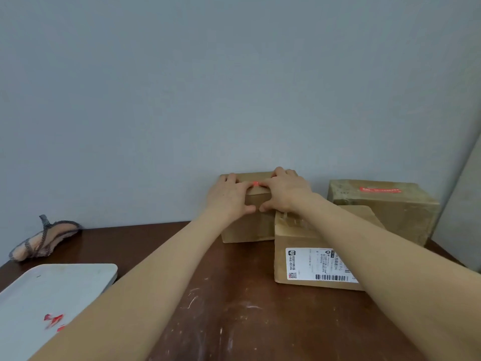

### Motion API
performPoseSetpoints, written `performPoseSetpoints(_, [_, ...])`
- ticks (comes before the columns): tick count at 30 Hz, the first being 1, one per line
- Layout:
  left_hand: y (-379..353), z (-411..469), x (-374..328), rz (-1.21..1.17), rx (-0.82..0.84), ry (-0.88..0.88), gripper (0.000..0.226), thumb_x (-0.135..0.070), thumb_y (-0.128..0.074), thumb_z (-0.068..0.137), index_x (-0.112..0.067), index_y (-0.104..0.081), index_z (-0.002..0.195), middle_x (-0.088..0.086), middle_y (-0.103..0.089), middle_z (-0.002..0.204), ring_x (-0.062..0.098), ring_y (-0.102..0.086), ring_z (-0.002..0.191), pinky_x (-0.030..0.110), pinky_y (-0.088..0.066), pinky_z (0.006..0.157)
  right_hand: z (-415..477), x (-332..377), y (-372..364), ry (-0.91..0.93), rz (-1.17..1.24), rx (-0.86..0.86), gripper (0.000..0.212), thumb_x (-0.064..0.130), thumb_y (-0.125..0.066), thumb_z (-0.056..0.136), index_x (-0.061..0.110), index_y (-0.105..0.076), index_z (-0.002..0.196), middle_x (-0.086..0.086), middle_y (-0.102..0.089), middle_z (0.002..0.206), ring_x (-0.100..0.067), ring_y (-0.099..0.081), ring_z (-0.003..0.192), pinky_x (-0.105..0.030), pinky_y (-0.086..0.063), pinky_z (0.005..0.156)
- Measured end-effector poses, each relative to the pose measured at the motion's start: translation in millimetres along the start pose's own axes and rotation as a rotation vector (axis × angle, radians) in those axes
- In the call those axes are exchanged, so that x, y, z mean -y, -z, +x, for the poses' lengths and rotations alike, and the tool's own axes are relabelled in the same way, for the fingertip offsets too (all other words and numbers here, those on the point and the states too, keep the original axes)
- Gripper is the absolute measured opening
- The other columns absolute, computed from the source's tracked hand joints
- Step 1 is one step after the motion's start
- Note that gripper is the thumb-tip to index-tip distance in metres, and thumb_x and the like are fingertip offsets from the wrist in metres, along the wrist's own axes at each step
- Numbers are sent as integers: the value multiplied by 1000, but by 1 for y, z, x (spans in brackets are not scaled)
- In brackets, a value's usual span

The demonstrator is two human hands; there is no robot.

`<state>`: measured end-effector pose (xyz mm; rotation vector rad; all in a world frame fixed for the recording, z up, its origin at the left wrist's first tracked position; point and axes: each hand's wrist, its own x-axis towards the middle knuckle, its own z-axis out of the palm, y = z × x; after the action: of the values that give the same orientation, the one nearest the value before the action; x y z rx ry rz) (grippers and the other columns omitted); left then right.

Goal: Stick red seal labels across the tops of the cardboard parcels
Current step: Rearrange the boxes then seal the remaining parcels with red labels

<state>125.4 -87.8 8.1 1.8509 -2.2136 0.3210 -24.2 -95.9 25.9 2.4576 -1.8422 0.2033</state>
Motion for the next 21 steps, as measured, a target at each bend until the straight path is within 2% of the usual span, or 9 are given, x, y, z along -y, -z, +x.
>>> performPoseSetpoints(7, [3,0,4,-40,12,5,64,-55,-64,79,-31,-46,136,0,-46,128,20,-42,121,33,-41,90,-1,-4,0,-23,87,-4,70,55,-69,77,34,-46,139,-3,-41,132,-25,-37,128,-38,-40,96])
performPoseSetpoints(11, [5,2,8,-46,25,2,66,-56,-65,78,-28,-48,135,0,-50,126,21,-46,118,34,-42,91,2,-7,3,-33,113,1,67,55,-74,72,27,-55,130,-2,-45,122,-25,-43,120,-38,-43,87])
performPoseSetpoints(16, [2,1,6,-59,27,14,64,-54,-66,77,-24,-51,131,1,-51,122,20,-48,114,33,-43,88,2,-9,1,-42,155,18,69,54,-75,71,26,-56,131,-3,-44,123,-25,-41,122,-40,-45,92])
performPoseSetpoints(19, [5,3,11,-99,23,47,63,-54,-69,74,-17,-53,122,0,-52,120,19,-50,111,32,-43,87,2,-12,4,-59,108,13,70,57,-74,71,23,-53,129,-4,-44,125,-26,-39,121,-39,-41,91])
performPoseSetpoints(21, [6,3,13,-113,15,48,66,-55,-70,73,-17,-50,122,0,-52,120,19,-50,112,32,-43,87,2,-16,5,-81,71,9,73,61,-72,70,21,-52,128,-4,-44,128,-26,-39,122,-40,-40,93])
